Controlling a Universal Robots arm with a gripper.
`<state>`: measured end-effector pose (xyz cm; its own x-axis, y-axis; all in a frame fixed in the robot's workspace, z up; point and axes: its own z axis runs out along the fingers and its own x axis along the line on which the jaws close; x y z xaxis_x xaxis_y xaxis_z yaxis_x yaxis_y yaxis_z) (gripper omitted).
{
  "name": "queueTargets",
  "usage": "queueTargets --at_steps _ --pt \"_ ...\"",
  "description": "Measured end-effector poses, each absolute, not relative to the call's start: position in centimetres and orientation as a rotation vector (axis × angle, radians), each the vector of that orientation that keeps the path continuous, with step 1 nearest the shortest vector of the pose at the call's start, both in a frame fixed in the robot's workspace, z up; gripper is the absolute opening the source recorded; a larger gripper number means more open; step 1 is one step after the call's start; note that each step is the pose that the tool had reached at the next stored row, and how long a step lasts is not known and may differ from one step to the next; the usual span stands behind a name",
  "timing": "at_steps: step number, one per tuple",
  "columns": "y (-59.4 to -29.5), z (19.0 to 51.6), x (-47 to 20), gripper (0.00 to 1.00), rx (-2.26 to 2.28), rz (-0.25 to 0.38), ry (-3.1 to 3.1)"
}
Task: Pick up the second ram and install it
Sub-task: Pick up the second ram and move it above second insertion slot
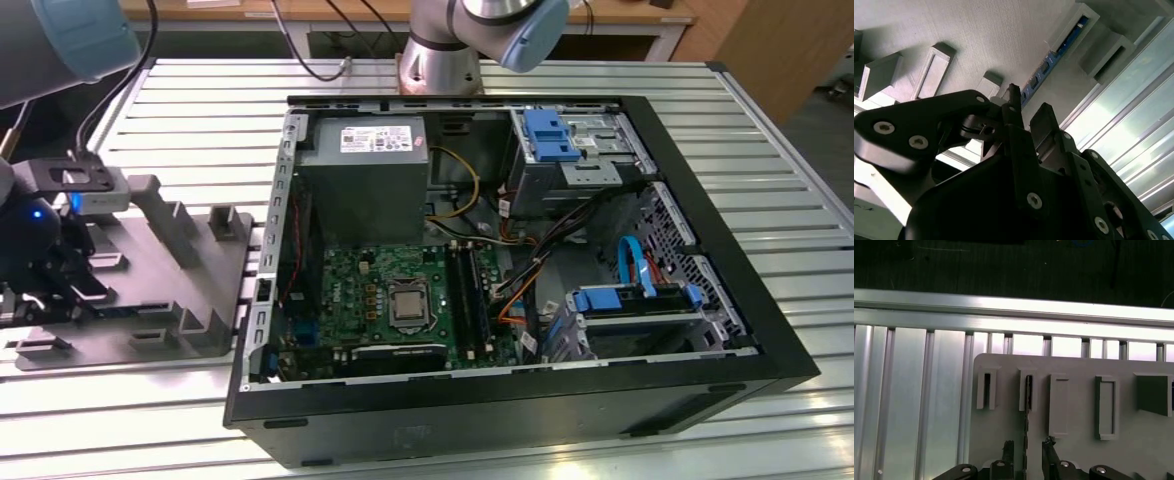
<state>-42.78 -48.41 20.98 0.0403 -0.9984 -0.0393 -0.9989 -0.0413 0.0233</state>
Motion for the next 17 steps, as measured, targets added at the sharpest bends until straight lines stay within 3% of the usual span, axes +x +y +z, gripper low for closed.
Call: queueTargets --at_steps 17 --pt "-48.41 19.96 -43.08 0.36 -2.259 0.063 2.162"
